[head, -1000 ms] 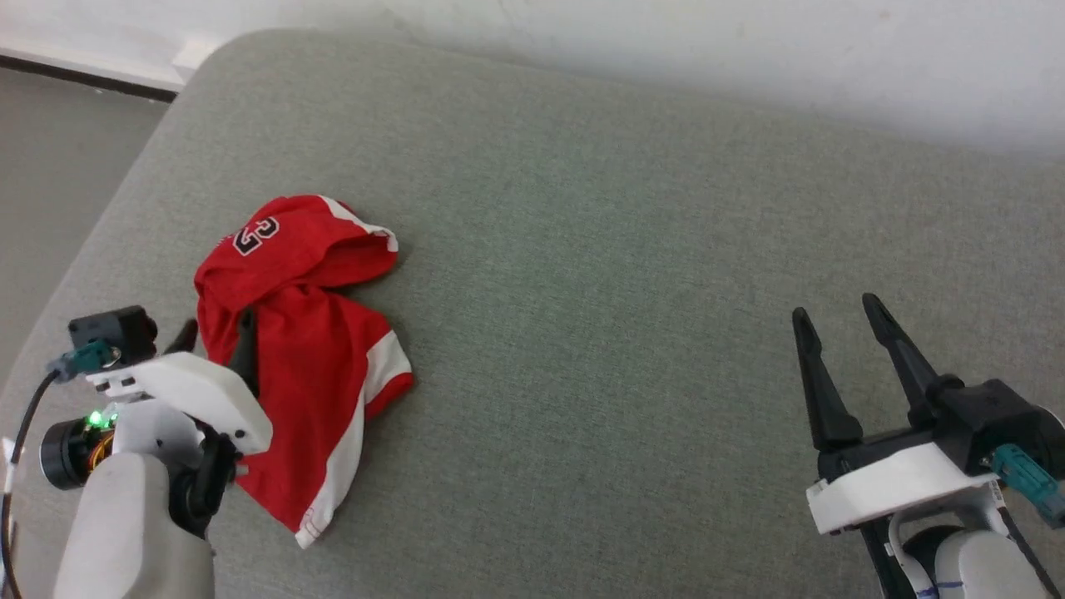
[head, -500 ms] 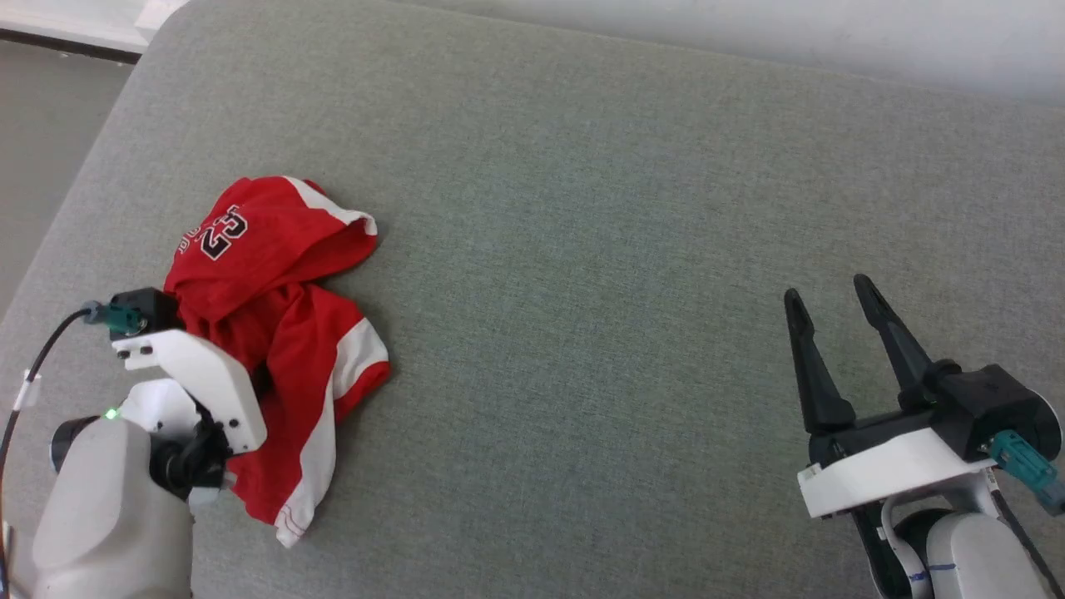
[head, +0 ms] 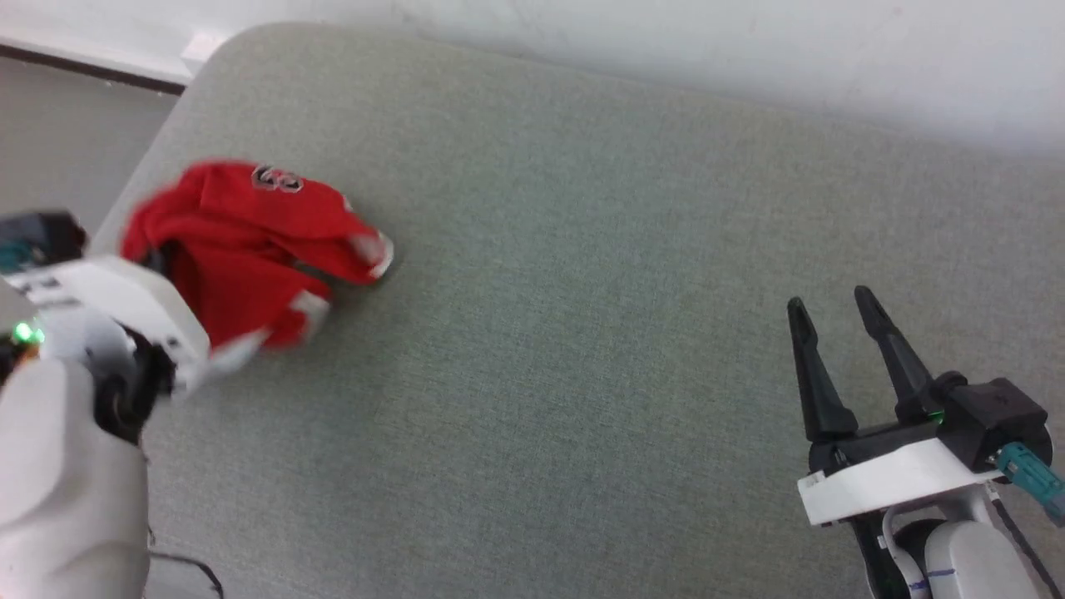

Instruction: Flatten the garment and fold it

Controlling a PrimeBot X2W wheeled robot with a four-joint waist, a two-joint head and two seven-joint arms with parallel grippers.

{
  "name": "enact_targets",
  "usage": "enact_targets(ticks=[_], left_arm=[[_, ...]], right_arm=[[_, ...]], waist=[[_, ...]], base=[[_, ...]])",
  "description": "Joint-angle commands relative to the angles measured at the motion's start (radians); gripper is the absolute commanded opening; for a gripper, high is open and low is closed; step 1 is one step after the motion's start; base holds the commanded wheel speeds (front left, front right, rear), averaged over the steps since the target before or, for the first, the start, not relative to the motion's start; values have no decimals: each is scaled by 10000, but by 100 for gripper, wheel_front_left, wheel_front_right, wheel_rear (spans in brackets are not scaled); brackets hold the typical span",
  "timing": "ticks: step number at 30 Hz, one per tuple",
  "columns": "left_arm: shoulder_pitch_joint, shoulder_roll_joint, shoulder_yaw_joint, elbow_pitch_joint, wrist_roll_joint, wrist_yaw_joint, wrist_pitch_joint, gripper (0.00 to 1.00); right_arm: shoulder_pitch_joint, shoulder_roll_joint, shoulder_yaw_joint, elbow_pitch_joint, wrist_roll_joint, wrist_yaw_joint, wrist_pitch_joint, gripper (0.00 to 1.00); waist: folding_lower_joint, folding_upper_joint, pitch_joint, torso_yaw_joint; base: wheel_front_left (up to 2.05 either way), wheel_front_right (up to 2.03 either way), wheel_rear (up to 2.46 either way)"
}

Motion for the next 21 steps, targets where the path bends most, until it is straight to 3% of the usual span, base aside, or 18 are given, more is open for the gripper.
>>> enact_targets(ticks=[1,8,15,21], left_arm=[[-200,-95,91,-333,-134,23,-220,0],[-130,-263,-124,-2590,20,-17,-1103,0],[428,-965,-897,-4506,-3,-81,-1208,0],[1204,-1740,-1677,-5109,-203,-148,-1212,0]], right_arm=[[131,11,-20,54,26,-7,-94,100],[372,11,-69,203,168,-7,-214,100],[644,11,-218,289,279,-7,-230,100],[842,11,-357,293,366,-7,-205,100]], waist=[[-1,0,-413,-82],[-1,0,-1026,-910],[-1,0,-1361,-2314],[-1,0,-1422,-3304]], base=[[0,0,0],[0,0,0],[0,0,0],[0,0,0]])
